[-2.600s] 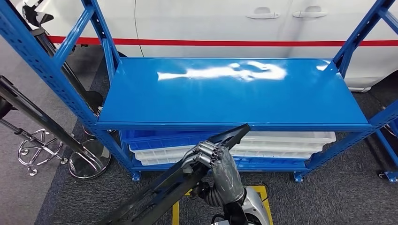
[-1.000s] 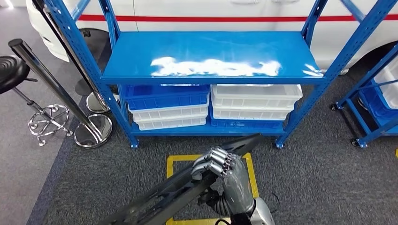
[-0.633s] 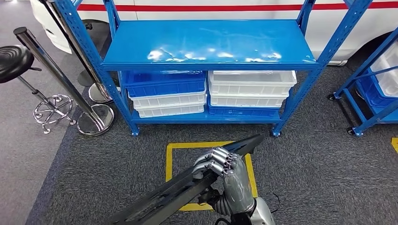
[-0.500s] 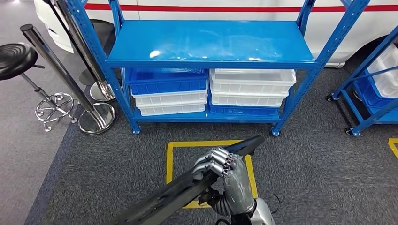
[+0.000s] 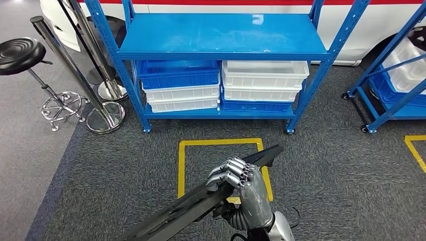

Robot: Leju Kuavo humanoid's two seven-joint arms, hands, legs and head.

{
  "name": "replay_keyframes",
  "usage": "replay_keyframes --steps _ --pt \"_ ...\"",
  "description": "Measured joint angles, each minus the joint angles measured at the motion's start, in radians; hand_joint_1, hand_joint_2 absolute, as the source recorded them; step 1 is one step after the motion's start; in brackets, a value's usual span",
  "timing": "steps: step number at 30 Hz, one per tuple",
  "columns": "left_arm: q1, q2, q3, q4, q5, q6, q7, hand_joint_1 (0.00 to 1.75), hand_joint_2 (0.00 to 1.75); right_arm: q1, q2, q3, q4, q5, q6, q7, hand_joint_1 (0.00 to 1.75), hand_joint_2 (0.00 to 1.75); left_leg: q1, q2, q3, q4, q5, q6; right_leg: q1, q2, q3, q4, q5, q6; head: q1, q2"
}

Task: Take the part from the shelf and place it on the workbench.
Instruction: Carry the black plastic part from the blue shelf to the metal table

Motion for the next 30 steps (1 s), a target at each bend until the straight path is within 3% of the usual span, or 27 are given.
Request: replay_keyframes --steps 2,4,6,7,8,9,10,11,13,14,16,17,18,20,21,22,24,25,26,28,30 --pt "0.000 0.000 -0.001 0.000 0.000 0.000 0.001 0.00 0.00 -0.001 0.000 0.000 0.000 0.000 0.000 0.001 1.75 1.75 0.003 -0.004 -0.011 0.007 -0.007 -0.011 -0.003 -0.004 -0.020 -0.002 0.024 -0.015 0.000 0.000" --pt "0.003 0.000 -0.003 -0.001 0.000 -0.001 0.005 0.00 0.00 -0.001 0.000 0.000 0.000 0.001 0.001 0.003 1.75 1.75 0.006 -0.008 -0.039 0.076 -0.094 -0.019 -0.008 -0.007 -0.050 -0.005 0.053 -0.030 -0.001 0.000" --pt "0.003 0.000 -0.007 -0.001 -0.001 -0.003 0.010 0.00 0.00 0.000 0.001 0.000 0.000 0.002 0.004 0.008 1.75 1.75 0.008 -0.009 -0.069 0.204 -0.193 -0.024 -0.007 -0.007 -0.089 -0.001 0.081 -0.035 -0.001 0.000" --pt "0.003 -0.001 -0.010 -0.001 -0.001 -0.004 0.013 0.00 0.00 0.000 0.001 0.000 0.000 0.003 0.007 0.011 1.75 1.75 0.008 -0.009 -0.073 0.259 -0.208 -0.026 -0.006 -0.008 -0.109 0.002 0.095 -0.034 -0.001 0.000" --pt "0.003 -0.001 -0.013 -0.002 -0.001 -0.006 0.017 0.00 0.00 0.000 0.001 0.000 0.000 0.004 0.011 0.014 1.75 1.75 0.008 -0.009 -0.066 0.290 -0.196 -0.028 -0.006 -0.008 -0.130 0.006 0.107 -0.032 -0.001 0.000" --pt "0.003 -0.002 -0.017 -0.003 -0.001 -0.007 0.021 0.00 0.00 0.001 0.001 0.000 -0.001 0.004 0.014 0.017 1.75 1.75 0.008 -0.009 -0.042 0.288 -0.165 -0.028 -0.006 -0.009 -0.151 0.012 0.119 -0.030 -0.001 0.000" --pt "0.003 -0.002 -0.022 -0.005 -0.001 -0.008 0.027 0.00 0.00 0.001 0.001 0.000 -0.002 0.004 0.017 0.020 1.75 1.75 0.008 -0.009 0.001 0.251 -0.135 -0.027 -0.007 -0.009 -0.171 0.018 0.130 -0.026 -0.001 0.000" --pt "0.002 -0.002 -0.026 -0.007 -0.001 -0.008 0.032 0.00 0.00 0.002 0.001 0.000 -0.005 0.004 0.018 0.022 1.75 1.75 0.007 -0.010 0.061 0.181 -0.127 -0.025 -0.006 -0.009 -0.188 0.026 0.140 -0.022 -0.001 0.000" --pt "0.002 -0.001 -0.037 -0.012 -0.002 -0.007 0.040 0.00 0.00 0.005 0.001 0.000 -0.013 0.004 0.019 0.025 1.75 1.75 0.003 -0.012 0.166 0.031 -0.155 -0.017 -0.005 -0.009 -0.210 0.037 0.159 -0.011 -0.001 0.000" --pt "0.002 -0.001 -0.043 -0.013 -0.002 -0.006 0.044 0.00 0.00 0.007 0.001 0.000 -0.017 0.004 0.020 0.027 1.75 1.75 0.001 -0.013 0.192 -0.013 -0.173 -0.011 -0.005 -0.010 -0.213 0.037 0.169 -0.005 -0.001 0.000" --pt "0.005 -0.002 -0.051 -0.015 -0.004 -0.004 0.051 0.00 0.00 0.011 0.001 0.000 -0.021 0.004 0.021 0.032 1.75 1.75 0.000 -0.012 0.185 -0.027 -0.166 0.004 -0.007 -0.010 -0.215 0.035 0.184 0.008 0.000 0.000" --pt "0.007 -0.002 -0.055 -0.015 -0.004 -0.003 0.055 0.00 0.00 0.014 0.001 0.000 -0.023 0.004 0.024 0.035 1.75 1.75 0.001 -0.009 0.177 -0.028 -0.156 0.013 -0.008 -0.008 -0.220 0.042 0.171 0.013 0.000 0.000" --pt "0.008 -0.002 -0.059 -0.016 -0.003 -0.003 0.057 0.00 0.00 0.017 0.001 -0.001 -0.025 0.003 0.028 0.036 1.75 1.75 0.002 -0.006 0.167 -0.029 -0.143 0.022 -0.009 -0.006 -0.229 0.064 0.137 0.018 0.000 0.000" --pt "0.007 -0.002 -0.069 -0.017 0.003 -0.004 0.059 0.00 0.00 0.021 0.001 -0.002 -0.026 -0.002 0.036 0.039 1.75 1.75 0.001 -0.001 0.138 -0.029 -0.118 0.035 -0.013 -0.004 -0.255 0.164 0.026 0.024 0.000 0.000" --pt "0.007 -0.002 -0.072 -0.018 0.009 -0.007 0.058 0.00 0.00 0.023 0.001 -0.003 -0.026 -0.005 0.040 0.039 1.75 1.75 -0.001 0.000 0.122 -0.027 -0.105 0.038 -0.014 -0.003 -0.267 0.229 -0.016 0.027 0.000 0.000" --pt "0.008 -0.002 -0.073 -0.018 0.014 -0.012 0.058 0.00 0.00 0.025 0.001 -0.004 -0.026 -0.007 0.043 0.039 1.75 1.75 -0.003 0.000 0.104 -0.024 -0.092 0.038 -0.014 -0.003 -0.271 0.283 -0.032 0.028 0.000 0.000" --pt "0.009 -0.002 -0.075 -0.019 0.022 -0.024 0.056 0.00 0.00 0.030 0.001 -0.007 -0.026 -0.010 0.049 0.039 1.75 1.75 -0.007 0.001 0.066 -0.013 -0.070 0.036 -0.014 -0.003 -0.242 0.314 0.006 0.025 0.000 0.000" --pt "0.010 -0.002 -0.076 -0.019 0.025 -0.029 0.056 0.00 0.00 0.033 0.001 -0.009 -0.026 -0.012 0.052 0.039 1.75 1.75 -0.008 0.001 0.047 -0.007 -0.060 0.034 -0.013 -0.003 -0.201 0.276 0.034 0.020 0.000 0.000" --pt "0.011 -0.002 -0.079 -0.019 0.026 -0.032 0.056 0.00 0.00 0.035 0.001 -0.012 -0.028 -0.013 0.053 0.039 1.75 1.75 -0.010 0.001 0.030 -0.002 -0.051 0.032 -0.010 -0.003 -0.145 0.211 0.041 0.012 0.000 0.000" --pt "0.013 -0.004 -0.085 -0.019 0.029 -0.036 0.056 0.00 0.00 0.038 0.001 -0.017 -0.033 -0.016 0.056 0.039 1.75 1.75 -0.012 0.000 0.011 0.005 -0.033 0.024 -0.002 -0.003 -0.043 0.067 0.019 -0.003 0.000 0.000" --pt "0.015 -0.004 -0.090 -0.019 0.030 -0.037 0.057 0.00 0.00 0.041 0.002 -0.023 -0.038 -0.018 0.059 0.039 1.75 1.75 -0.009 0.000 0.005 0.001 -0.013 0.012 0.005 -0.004 -0.014 0.005 0.005 -0.012 0.000 0.000"
